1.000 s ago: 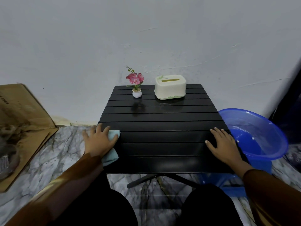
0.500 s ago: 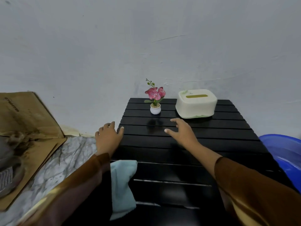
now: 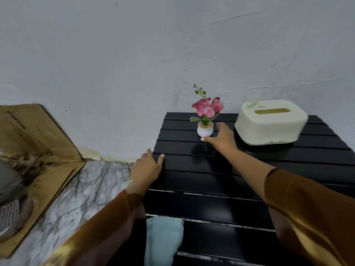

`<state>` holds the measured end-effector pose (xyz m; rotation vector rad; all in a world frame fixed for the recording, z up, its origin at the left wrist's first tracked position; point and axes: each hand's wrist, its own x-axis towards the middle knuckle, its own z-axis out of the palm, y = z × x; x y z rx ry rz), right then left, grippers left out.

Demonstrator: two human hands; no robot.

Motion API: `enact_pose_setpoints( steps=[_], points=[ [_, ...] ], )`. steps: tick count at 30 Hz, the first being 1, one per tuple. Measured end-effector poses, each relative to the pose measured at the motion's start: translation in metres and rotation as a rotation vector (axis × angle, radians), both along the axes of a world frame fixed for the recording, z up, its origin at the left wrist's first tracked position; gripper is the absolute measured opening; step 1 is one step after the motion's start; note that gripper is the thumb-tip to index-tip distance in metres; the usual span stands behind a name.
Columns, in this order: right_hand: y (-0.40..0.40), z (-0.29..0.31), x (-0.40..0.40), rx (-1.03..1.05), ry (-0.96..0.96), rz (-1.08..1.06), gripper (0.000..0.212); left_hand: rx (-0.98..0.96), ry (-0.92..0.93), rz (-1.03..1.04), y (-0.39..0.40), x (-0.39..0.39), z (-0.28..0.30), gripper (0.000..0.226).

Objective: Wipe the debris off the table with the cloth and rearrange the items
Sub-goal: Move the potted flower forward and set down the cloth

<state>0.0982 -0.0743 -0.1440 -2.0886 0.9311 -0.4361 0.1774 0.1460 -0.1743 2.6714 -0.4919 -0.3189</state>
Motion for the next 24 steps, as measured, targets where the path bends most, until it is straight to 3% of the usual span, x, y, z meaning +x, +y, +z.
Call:
enact_pose_setpoints(
  steps=[13, 24],
  points=[
    [-0.006, -0.005, 0.034, -0.068, 0.016, -0.023, 0.048, -0.112, 0.046, 0.017, -0.001, -0.004, -0.009, 0.055],
    [0.023, 0.022, -0.046, -0.032, -0.074, 0.016, 0.036, -0.037, -0.001, -0.024, 0.010, -0.032, 0.022, 0.067]
  ],
)
